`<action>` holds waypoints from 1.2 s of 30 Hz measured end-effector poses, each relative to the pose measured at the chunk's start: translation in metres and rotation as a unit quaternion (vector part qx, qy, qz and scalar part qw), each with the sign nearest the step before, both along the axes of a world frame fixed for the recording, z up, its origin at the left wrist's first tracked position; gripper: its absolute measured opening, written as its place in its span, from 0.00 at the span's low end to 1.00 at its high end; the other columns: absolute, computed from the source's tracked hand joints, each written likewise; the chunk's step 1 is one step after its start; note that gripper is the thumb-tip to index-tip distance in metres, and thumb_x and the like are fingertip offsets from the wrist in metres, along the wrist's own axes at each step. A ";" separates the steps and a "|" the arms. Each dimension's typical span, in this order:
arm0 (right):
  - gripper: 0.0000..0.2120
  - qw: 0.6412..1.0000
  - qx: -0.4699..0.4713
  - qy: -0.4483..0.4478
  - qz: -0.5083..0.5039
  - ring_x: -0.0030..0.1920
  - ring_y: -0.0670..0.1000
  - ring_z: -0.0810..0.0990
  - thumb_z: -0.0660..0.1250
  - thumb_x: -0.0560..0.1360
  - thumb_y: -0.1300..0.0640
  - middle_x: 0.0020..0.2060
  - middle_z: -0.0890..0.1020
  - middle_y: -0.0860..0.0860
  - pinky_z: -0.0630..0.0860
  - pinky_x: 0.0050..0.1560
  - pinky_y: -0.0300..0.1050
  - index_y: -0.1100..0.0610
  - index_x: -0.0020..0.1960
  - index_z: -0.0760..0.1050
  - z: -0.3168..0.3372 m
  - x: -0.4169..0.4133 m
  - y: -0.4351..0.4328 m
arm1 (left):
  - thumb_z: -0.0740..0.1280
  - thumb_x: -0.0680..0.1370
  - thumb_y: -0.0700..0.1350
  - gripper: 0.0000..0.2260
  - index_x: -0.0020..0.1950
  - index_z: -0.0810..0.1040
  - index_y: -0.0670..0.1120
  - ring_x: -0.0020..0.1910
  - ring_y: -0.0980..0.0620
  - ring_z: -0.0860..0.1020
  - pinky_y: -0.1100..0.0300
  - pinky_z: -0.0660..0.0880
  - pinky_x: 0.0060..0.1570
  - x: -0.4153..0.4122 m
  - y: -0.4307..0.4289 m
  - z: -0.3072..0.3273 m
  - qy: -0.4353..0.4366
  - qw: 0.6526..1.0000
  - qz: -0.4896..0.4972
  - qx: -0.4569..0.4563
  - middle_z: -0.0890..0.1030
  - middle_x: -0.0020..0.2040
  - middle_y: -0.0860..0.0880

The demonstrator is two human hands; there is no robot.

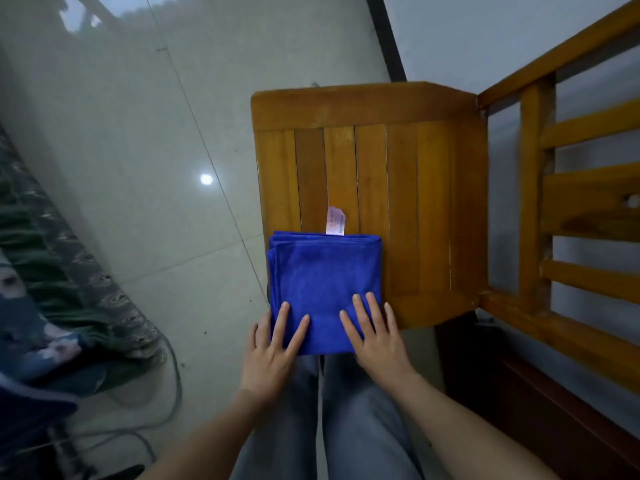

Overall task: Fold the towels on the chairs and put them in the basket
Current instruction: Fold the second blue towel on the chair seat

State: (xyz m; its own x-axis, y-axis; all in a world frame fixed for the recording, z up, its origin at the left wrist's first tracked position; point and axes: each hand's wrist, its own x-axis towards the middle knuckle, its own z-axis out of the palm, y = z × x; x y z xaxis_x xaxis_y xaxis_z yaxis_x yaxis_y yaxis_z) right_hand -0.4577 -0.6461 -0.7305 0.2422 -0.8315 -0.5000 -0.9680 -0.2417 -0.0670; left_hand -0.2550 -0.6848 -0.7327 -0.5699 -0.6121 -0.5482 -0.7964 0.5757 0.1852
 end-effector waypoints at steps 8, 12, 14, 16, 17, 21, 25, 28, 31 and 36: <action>0.13 0.990 -0.134 -0.041 0.001 0.44 0.61 0.84 0.80 0.55 0.59 0.41 0.84 0.58 0.82 0.41 0.51 0.56 0.39 0.83 0.007 0.000 -0.016 | 0.80 0.48 0.37 0.38 0.58 0.79 0.47 0.37 0.39 0.81 0.54 0.77 0.35 -0.008 -0.016 0.010 0.041 0.998 0.024 -0.045 0.80 0.53 0.36; 0.14 0.983 -0.168 -0.068 0.000 0.41 0.59 0.84 0.81 0.55 0.60 0.37 0.84 0.57 0.82 0.42 0.50 0.57 0.37 0.82 0.034 -0.007 -0.033 | 0.82 0.46 0.40 0.29 0.48 0.84 0.44 0.32 0.43 0.80 0.57 0.77 0.33 -0.010 -0.034 0.038 0.060 0.997 0.012 -0.052 0.83 0.45 0.40; 0.15 0.980 -0.181 -0.087 0.001 0.39 0.58 0.84 0.82 0.53 0.61 0.36 0.83 0.57 0.82 0.41 0.48 0.58 0.38 0.82 0.060 -0.013 -0.049 | 0.82 0.45 0.40 0.30 0.46 0.84 0.44 0.31 0.44 0.80 0.60 0.77 0.31 -0.016 -0.051 0.063 0.078 0.995 0.024 -0.060 0.84 0.43 0.42; 0.17 0.976 -0.191 -0.101 0.002 0.38 0.57 0.83 0.82 0.52 0.61 0.36 0.83 0.57 0.81 0.39 0.46 0.59 0.39 0.82 0.089 -0.022 -0.065 | 0.81 0.47 0.39 0.28 0.47 0.83 0.43 0.31 0.44 0.80 0.61 0.76 0.29 -0.024 -0.069 0.092 0.105 0.990 0.039 -0.087 0.83 0.42 0.42; 0.17 0.974 -0.199 -0.106 0.003 0.37 0.57 0.83 0.82 0.53 0.62 0.35 0.83 0.56 0.81 0.39 0.45 0.60 0.39 0.81 0.103 -0.026 -0.074 | 0.79 0.51 0.38 0.25 0.48 0.83 0.42 0.31 0.43 0.80 0.60 0.76 0.29 -0.028 -0.077 0.108 0.117 0.987 0.046 -0.105 0.83 0.42 0.41; 0.13 0.959 -0.254 -0.126 0.022 0.36 0.57 0.82 0.78 0.56 0.66 0.34 0.81 0.56 0.80 0.38 0.45 0.61 0.39 0.80 0.154 -0.040 -0.109 | 0.77 0.56 0.35 0.22 0.48 0.81 0.41 0.32 0.43 0.81 0.58 0.77 0.30 -0.035 -0.101 0.161 0.159 0.969 0.080 -0.170 0.83 0.42 0.41; 0.11 0.929 -0.330 -0.141 0.088 0.35 0.56 0.81 0.75 0.58 0.69 0.33 0.81 0.56 0.80 0.37 0.45 0.60 0.38 0.80 0.215 -0.041 -0.152 | 0.80 0.52 0.35 0.29 0.51 0.76 0.42 0.31 0.44 0.80 0.59 0.78 0.30 -0.027 -0.123 0.219 0.180 0.950 0.105 -0.233 0.83 0.41 0.41; 0.10 0.905 -0.377 -0.142 0.139 0.34 0.55 0.80 0.75 0.59 0.69 0.33 0.80 0.55 0.80 0.34 0.44 0.60 0.38 0.80 0.261 -0.030 -0.186 | 0.80 0.51 0.34 0.24 0.47 0.82 0.40 0.31 0.44 0.80 0.59 0.78 0.30 -0.012 -0.144 0.264 0.186 0.928 0.119 -0.299 0.83 0.40 0.42; 0.11 0.882 -0.416 -0.142 0.169 0.34 0.54 0.81 0.75 0.58 0.68 0.33 0.81 0.55 0.79 0.31 0.44 0.60 0.39 0.80 0.309 -0.010 -0.217 | 0.79 0.53 0.33 0.22 0.46 0.82 0.40 0.31 0.44 0.81 0.59 0.78 0.29 0.008 -0.165 0.306 0.195 0.904 0.130 -0.357 0.83 0.40 0.42; 0.11 0.833 -0.493 -0.143 0.205 0.32 0.54 0.79 0.73 0.58 0.70 0.32 0.80 0.55 0.77 0.30 0.42 0.61 0.38 0.79 0.389 0.042 -0.244 | 0.78 0.54 0.32 0.22 0.46 0.82 0.39 0.32 0.43 0.81 0.58 0.78 0.30 0.065 -0.190 0.376 0.214 0.862 0.117 -0.445 0.83 0.40 0.41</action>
State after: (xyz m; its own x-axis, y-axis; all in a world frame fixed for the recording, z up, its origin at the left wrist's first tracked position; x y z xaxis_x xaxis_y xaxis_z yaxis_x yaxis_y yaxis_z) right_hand -0.4162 -0.8899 -0.3411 0.5988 -0.6218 0.5048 -0.7693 -0.6218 0.1467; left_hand -0.1903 -0.8746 -0.3568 -0.4072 -0.8068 0.4280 -0.8783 0.4745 0.0588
